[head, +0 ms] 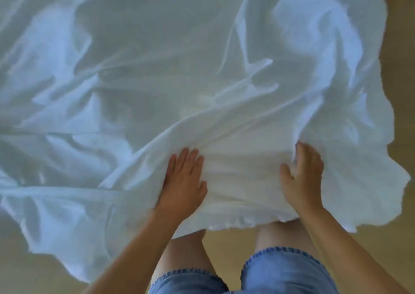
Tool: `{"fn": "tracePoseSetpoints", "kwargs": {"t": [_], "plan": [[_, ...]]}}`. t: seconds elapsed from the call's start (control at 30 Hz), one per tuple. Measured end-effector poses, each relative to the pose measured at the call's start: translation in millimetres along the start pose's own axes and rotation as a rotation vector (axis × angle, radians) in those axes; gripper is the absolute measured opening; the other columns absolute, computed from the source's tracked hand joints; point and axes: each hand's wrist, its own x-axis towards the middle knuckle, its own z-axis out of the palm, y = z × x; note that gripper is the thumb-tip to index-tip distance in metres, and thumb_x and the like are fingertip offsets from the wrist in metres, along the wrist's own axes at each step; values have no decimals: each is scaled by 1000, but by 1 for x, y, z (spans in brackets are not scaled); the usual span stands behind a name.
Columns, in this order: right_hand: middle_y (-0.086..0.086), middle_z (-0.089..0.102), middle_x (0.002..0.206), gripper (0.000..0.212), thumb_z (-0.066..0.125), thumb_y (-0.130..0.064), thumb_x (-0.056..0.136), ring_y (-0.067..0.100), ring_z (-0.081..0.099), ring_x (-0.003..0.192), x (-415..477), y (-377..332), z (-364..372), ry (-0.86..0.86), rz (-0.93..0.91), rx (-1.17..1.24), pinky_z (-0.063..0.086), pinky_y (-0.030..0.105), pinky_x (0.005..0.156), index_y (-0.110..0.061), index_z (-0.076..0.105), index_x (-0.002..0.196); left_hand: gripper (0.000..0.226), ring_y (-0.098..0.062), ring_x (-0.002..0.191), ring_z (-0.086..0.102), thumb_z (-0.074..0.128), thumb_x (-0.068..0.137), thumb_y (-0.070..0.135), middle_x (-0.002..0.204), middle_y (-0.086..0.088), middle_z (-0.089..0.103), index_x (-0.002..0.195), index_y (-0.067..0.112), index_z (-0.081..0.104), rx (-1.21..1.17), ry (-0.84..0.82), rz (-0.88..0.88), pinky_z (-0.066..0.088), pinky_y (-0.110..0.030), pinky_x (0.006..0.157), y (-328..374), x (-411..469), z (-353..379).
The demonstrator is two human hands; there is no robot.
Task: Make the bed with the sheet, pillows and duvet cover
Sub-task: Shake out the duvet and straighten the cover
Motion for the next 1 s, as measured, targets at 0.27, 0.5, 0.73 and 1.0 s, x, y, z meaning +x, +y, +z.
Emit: {"fn": "tracePoseSetpoints", "kwargs": {"t": [0.27,0.5,0.73,1.0], "plan": [[16,52,131,59,46,-16,74,32,48,120,-123,-247,131,-387,-458,1,34,40,101,-1,48,132,77,-22,138,34,63,70,59,144,-2,43,137,24,46,-76,133,74,11,-57,112,-170,-130,-17],[0,40,133,83,59,-62,74,24,38,121,-164,-325,215,-873,-651,-498,37,40,99,-23,26,139,52,-15,134,33,44,93,47,138,7,44,139,23,36,-308,-38,-336,7,-50,115,-332,-185,55],[-1,55,82,5,43,-26,92,22,55,78,-181,-364,280,-1114,-567,-551,35,28,58,-22,41,91,53,-21,135,23,55,89,26,138,0,34,139,27,38,-236,-6,-421,0,-58,112,-434,-160,97],[-2,44,126,69,65,-45,79,19,44,114,-172,-479,359,-945,-575,-449,39,29,90,-20,34,136,19,-32,82,62,49,89,31,81,-7,63,95,13,49,-365,111,-327,36,-34,75,-524,-170,97]]}}
